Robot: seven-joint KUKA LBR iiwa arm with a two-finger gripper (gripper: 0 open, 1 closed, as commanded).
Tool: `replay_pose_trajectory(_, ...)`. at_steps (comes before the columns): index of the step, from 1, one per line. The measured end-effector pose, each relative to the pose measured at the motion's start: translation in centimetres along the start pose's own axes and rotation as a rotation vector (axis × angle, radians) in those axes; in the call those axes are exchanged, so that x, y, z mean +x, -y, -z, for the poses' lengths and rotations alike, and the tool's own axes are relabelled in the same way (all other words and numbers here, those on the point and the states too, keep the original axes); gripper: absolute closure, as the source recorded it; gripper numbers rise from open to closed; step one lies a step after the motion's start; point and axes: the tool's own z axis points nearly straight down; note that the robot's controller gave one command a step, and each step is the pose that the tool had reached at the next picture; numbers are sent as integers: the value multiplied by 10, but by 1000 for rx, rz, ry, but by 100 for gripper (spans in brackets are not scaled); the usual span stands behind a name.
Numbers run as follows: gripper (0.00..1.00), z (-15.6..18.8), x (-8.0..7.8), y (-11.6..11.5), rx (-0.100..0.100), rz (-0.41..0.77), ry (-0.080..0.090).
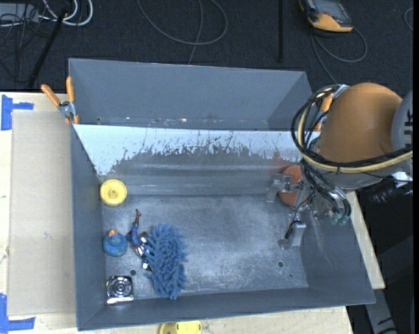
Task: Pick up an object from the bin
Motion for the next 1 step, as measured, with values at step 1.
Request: replay_pose_trajectory(1, 0, 4, -2, 0, 1, 2, 8)
